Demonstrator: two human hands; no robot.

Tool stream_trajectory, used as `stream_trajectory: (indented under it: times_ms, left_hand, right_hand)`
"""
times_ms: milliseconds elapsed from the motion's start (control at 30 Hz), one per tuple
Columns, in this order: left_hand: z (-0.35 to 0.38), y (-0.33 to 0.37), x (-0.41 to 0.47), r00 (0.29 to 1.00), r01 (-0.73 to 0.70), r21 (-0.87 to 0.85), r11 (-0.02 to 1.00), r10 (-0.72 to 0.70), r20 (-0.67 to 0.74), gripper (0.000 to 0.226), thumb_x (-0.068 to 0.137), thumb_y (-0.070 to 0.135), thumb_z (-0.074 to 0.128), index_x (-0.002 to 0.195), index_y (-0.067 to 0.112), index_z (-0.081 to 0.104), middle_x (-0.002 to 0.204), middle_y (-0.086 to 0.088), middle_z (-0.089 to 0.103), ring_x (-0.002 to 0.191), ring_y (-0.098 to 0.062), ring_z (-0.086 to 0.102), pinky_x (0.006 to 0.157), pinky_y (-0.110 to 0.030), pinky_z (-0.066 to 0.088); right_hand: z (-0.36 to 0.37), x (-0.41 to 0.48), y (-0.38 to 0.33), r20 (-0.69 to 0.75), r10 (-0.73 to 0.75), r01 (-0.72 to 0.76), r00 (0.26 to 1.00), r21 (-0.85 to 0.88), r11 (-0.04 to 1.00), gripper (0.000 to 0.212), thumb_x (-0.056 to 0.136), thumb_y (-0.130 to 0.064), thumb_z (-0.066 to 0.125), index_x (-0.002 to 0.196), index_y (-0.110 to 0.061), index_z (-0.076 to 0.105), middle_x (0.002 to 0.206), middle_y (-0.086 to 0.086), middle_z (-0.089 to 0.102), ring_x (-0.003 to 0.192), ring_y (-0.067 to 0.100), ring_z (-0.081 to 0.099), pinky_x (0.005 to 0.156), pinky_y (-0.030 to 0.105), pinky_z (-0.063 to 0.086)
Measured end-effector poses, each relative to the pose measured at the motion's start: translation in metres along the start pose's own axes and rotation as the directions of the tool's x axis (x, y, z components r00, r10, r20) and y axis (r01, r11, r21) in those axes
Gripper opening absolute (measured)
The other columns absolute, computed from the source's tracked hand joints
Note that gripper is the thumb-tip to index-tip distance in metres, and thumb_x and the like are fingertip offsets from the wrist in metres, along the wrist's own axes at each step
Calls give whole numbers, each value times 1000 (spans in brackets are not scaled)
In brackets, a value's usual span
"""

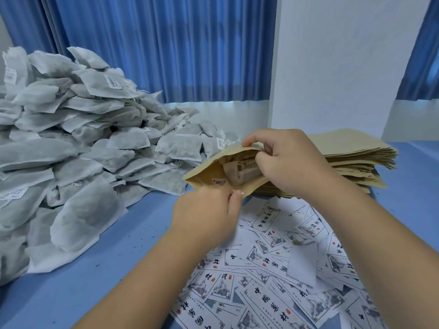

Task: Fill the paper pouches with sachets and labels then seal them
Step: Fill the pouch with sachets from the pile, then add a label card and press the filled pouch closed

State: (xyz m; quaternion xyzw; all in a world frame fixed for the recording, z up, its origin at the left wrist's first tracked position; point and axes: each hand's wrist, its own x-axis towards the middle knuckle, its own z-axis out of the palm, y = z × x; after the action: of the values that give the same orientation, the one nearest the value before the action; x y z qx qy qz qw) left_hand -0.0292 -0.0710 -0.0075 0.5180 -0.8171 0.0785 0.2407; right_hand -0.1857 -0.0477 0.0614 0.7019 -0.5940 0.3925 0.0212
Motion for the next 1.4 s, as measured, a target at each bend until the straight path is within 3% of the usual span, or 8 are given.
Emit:
stream_trajectory:
  times_ms: [267, 467, 633, 767, 933, 1167, 1300, 1400]
  left_hand:
    - [-2, -6, 13, 981, 40, -37, 998, -32, 193, 26, 97, 34, 21, 82, 27, 41, 73, 5, 33, 77, -22, 42, 59, -30, 28]
    - [-15, -10, 0, 981, -91, -58, 994, 79, -179, 27, 94, 39, 26, 86, 28, 49, 84, 10, 50, 74, -17, 52, 48, -27, 23]
    - [-29, -15, -2, 828, -180, -150, 972, 68, -556, 21, 84, 31, 62, 96, 14, 67, 93, -4, 60, 74, -24, 60, 55, -32, 46]
    - [-30, -27, 3, 911, -111, -157, 981, 37, -410, 68, 69, 37, 82, 127, 16, 54, 115, -8, 50, 98, -28, 52, 85, -43, 42]
    - [-29, -19, -1, 961, -263, -64, 963, 255, -107, 82, 71, 55, 75, 138, 41, 32, 129, 10, 38, 107, -18, 48, 88, -34, 37]
    - [-15, 17, -20, 948, -319, 41, 947, 319, 9, 92, 73, 55, 71, 139, 41, 10, 139, 6, 29, 118, -20, 44, 91, -39, 33]
    - [-6, 42, -35, 936, -332, 136, 934, 344, -79, 70, 86, 56, 56, 142, 32, 20, 132, 7, 41, 111, -20, 51, 83, -37, 32]
    - [-2, 54, -43, 955, -276, 234, 932, 294, -41, 75, 68, 31, 76, 135, 25, 44, 110, 6, 57, 89, -21, 59, 71, -34, 33]
  right_hand:
    - [5, -2, -6, 12, -21, 21, 1000, 17, 1000, 35, 81, -9, 51, 98, -32, 70, 52, -14, 45, 55, 4, 42, 55, 26, 32]
    - [3, -2, -3, 4, -17, 17, 1000, 10, 1000, 35, 81, -9, 51, 100, -33, 69, 51, -12, 44, 56, 7, 44, 57, 28, 36]
    - [-4, -5, -4, 31, -60, 62, 998, -80, 995, 37, 81, -10, 52, 103, -35, 68, 58, -11, 44, 62, 12, 46, 63, 30, 42]
    - [-18, -12, 2, 12, -123, 123, 992, -122, 985, 40, 82, -7, 51, 103, -36, 69, 82, -11, 44, 78, 15, 47, 69, 32, 41]
    - [-33, -47, 18, -54, -186, 179, 981, -111, 978, 39, 82, -3, 54, 107, -29, 70, 91, -11, 46, 75, 5, 44, 64, 25, 37]
    - [-43, -106, 41, -61, -168, 165, 984, -51, 985, 37, 85, -2, 57, 113, -22, 70, 96, -9, 53, 87, 6, 51, 69, 24, 39]
    - [-40, -119, 39, -40, -175, 174, 984, -35, 984, 40, 81, -9, 50, 114, -20, 70, 97, -11, 53, 85, 3, 49, 71, 20, 40]
    - [-41, -126, 38, -22, -203, 201, 979, -85, 976, 41, 80, -4, 50, 114, -17, 70, 98, -5, 57, 85, 9, 51, 71, 24, 43]
